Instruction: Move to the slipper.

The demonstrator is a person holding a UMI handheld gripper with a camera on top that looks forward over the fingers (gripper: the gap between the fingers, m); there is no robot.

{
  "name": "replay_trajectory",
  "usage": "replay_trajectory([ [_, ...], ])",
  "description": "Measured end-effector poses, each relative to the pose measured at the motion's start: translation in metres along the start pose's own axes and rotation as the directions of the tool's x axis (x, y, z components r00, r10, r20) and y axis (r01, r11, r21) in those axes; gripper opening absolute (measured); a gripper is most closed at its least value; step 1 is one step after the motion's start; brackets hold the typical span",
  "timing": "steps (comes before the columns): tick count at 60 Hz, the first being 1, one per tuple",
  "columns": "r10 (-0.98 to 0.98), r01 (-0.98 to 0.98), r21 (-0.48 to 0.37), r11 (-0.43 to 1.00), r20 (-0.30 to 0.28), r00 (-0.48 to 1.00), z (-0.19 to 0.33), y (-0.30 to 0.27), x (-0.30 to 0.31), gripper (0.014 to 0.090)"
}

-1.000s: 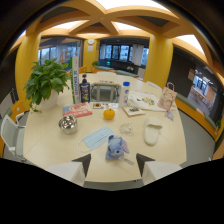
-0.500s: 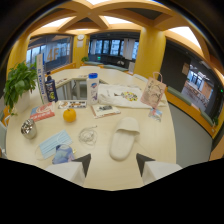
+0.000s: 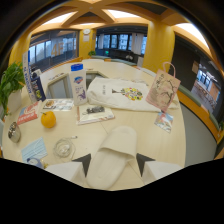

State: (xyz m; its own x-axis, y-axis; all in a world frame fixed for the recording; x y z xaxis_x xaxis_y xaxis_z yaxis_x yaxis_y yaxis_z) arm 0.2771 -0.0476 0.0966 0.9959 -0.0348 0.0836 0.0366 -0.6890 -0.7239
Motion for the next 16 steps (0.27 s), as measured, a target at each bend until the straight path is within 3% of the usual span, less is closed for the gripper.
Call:
replay_trajectory([
  [16, -0.022, 0.022, -0.008, 1.000, 0.007, 1.000, 0.0064, -0.0014, 0.0049, 0.0858],
])
